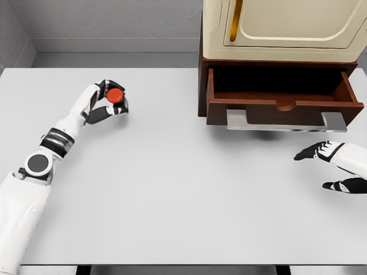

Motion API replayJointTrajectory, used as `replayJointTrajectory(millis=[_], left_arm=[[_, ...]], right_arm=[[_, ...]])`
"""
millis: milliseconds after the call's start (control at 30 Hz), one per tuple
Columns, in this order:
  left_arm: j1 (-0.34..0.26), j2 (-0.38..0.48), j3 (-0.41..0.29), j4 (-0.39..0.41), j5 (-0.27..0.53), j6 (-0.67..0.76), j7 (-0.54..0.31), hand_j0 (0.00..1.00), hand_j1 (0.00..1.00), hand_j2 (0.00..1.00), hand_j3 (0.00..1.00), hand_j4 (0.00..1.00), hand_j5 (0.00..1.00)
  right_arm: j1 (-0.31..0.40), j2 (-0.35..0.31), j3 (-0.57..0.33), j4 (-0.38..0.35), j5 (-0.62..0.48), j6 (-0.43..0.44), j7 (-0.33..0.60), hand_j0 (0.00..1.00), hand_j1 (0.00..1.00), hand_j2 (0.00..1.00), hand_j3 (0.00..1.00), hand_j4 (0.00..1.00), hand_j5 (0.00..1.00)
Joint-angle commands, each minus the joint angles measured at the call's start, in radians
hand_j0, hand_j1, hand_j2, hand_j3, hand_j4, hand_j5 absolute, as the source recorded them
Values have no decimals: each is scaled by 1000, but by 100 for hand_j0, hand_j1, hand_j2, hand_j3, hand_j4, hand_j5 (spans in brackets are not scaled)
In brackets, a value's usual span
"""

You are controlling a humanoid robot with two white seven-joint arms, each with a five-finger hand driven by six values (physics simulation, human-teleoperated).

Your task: Put the switch into the drawer with left arm, and close the drawer with right arm

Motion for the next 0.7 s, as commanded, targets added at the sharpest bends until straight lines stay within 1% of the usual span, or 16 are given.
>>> replayJointTrajectory(millis=[0, 33, 100, 300, 400, 467, 500, 600, 667], left_arm=[[0, 1, 0, -31, 2, 0, 0, 36, 36, 36, 36, 36, 36], [0, 1, 0, -45, 2, 0, 0, 36, 36, 36, 36, 36, 36], [2, -3, 3, -67, -35, 0, 0, 36, 36, 36, 36, 36, 36], [8, -3, 2, -142, -40, -1, 0, 36, 36, 36, 36, 36, 36], [8, -3, 2, -160, -41, -1, 0, 36, 36, 36, 36, 36, 36], [8, -6, 2, -191, -69, -1, 0, 36, 36, 36, 36, 36, 36], [8, -6, 2, -197, -69, -1, 0, 36, 36, 36, 36, 36, 36], [8, -33, 2, -231, -112, -1, 0, 36, 36, 36, 36, 36, 36], [6, -38, 0, -243, -115, -1, 0, 36, 36, 36, 36, 36, 36]], right_arm=[[0, -2, -1, 0, -7, 2, 0, 86, 86, 86, 86, 86, 86], [0, -2, -1, 0, -7, 2, 0, 86, 86, 86, 86, 86, 86], [-2, -2, -1, 0, -7, 2, 0, 86, 86, 86, 86, 86, 86], [-2, -1, -1, 0, -7, 2, 0, 86, 86, 86, 86, 86, 86], [0, -2, 1, 0, -7, 2, -2, 86, 86, 86, 86, 86, 86], [0, -2, -1, 0, -7, 2, 0, 87, 87, 87, 87, 87, 87], [0, -2, -1, 0, -7, 2, 0, 87, 87, 87, 87, 87, 87], [0, -4, -2, 0, -7, 2, 0, 87, 87, 87, 87, 87, 87], [2, -4, -5, 0, -7, 2, 0, 88, 88, 88, 88, 88, 88]])
